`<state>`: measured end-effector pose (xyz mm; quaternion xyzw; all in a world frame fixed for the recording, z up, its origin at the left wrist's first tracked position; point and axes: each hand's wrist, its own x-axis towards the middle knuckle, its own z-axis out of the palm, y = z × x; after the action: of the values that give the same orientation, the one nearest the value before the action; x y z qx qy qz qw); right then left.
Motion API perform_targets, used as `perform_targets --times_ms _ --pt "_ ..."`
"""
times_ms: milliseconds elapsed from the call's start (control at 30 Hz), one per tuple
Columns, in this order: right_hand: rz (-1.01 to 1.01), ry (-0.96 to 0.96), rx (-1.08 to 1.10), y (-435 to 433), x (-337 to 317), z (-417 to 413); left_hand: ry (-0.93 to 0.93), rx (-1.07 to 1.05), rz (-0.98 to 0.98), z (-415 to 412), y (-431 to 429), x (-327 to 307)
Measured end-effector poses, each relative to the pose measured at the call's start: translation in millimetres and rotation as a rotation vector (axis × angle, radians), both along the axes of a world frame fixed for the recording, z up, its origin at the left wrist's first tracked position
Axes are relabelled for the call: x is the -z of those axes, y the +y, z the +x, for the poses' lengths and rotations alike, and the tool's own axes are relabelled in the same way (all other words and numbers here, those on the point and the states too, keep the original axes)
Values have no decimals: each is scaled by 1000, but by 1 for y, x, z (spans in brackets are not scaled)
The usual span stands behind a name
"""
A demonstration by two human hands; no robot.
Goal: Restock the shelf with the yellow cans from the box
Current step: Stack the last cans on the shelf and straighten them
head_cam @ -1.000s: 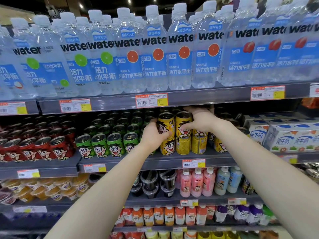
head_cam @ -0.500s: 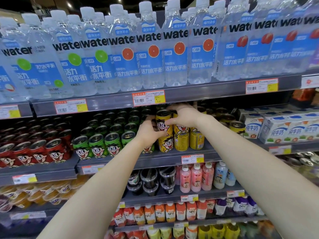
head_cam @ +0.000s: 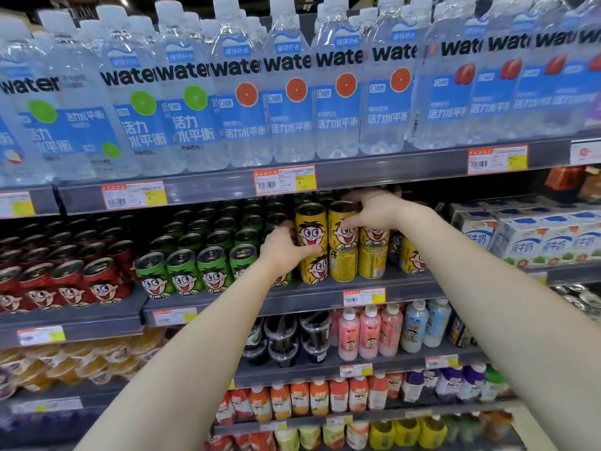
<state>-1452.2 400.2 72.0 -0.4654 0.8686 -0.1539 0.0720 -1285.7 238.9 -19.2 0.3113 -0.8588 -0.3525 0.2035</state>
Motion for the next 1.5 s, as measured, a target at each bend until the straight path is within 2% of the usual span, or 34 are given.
perform_targets --times_ms 267,400,533,633,767,933,1200,1500 --pt "-63 17 -7 2 12 -4 -29 16 -5 2 -3 -3" --pt "-151 -98 3 16 12 -13 -30 -2 -10 2 1 0" --pt "-227 -193 76 32 21 -34 23 -205 -167 2 18 7" --pt "-277 -281 63 36 35 -44 155 -313 -247 5 41 17" --pt "-343 -324 6 39 40 -45 165 -352 -222 4 70 34" --pt "-421 -412 53 41 64 -36 120 -422 -139 -2 95 50" --pt "-528 -504 249 39 126 -17 104 -360 28 -18 129 55" --pt "-622 -503 305 45 143 -15 166 -263 92 -19 142 65"
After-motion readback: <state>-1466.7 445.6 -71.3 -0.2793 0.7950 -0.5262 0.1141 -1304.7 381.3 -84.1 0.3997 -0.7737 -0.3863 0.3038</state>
